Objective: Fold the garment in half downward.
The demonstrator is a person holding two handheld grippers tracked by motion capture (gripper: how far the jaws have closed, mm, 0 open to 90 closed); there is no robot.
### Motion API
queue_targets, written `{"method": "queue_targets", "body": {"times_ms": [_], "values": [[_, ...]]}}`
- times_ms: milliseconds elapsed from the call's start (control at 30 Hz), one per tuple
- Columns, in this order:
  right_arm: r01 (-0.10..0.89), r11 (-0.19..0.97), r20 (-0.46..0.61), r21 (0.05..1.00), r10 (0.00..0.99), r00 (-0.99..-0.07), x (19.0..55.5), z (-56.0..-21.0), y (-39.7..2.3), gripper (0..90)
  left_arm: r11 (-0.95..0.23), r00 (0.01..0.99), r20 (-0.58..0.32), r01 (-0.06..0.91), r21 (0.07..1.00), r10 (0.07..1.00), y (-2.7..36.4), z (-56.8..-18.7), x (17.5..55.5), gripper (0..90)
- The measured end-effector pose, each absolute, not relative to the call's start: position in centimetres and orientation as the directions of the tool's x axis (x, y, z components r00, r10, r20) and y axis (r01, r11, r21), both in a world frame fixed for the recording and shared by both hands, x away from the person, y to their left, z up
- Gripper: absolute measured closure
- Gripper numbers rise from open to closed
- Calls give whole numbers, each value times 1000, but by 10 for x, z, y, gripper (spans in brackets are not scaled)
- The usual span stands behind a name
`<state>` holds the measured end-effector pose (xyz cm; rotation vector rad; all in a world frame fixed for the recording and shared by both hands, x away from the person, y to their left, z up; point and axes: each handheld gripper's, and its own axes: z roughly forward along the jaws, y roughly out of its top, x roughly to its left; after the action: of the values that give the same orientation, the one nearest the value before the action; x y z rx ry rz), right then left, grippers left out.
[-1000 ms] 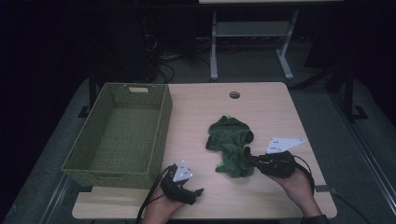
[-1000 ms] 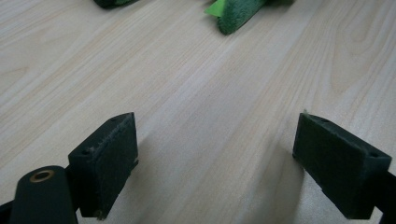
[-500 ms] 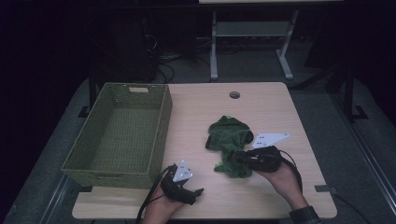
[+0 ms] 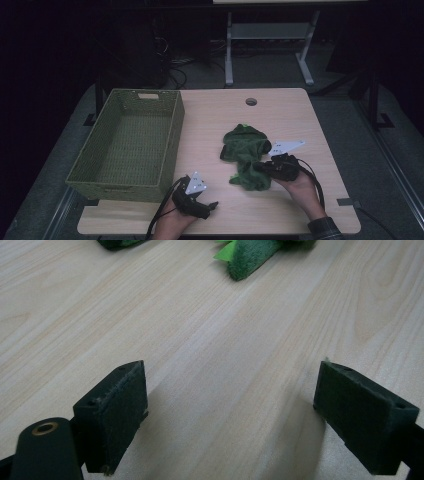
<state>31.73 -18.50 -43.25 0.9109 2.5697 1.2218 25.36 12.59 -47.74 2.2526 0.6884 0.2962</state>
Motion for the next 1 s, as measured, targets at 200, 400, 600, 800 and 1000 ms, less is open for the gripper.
{"method": "queue_targets", "body": {"times_ms": [200, 400, 600, 800, 1000], "values": [[477, 528, 116, 702, 577, -809, 321, -446, -179, 899, -574, 828, 0, 389, 721, 561, 126, -477, 253, 132], [510, 563, 122, 650, 584, -802, 323, -456, -170, 900, -574, 828, 0, 388, 721, 560, 126, -477, 253, 131], [518, 563, 118, 644, 596, -794, 322, -455, -169, 900, -573, 828, -2, 389, 721, 560, 126, -477, 254, 130], [506, 497, 115, 705, 624, -773, 319, -439, -182, 735, -569, 829, -12, 394, 722, 559, 127, -477, 254, 130], [501, 444, 124, 743, 644, -755, 317, -429, -194, 633, -562, 827, -36, 412, 717, 561, 126, -475, 259, 136]]}}
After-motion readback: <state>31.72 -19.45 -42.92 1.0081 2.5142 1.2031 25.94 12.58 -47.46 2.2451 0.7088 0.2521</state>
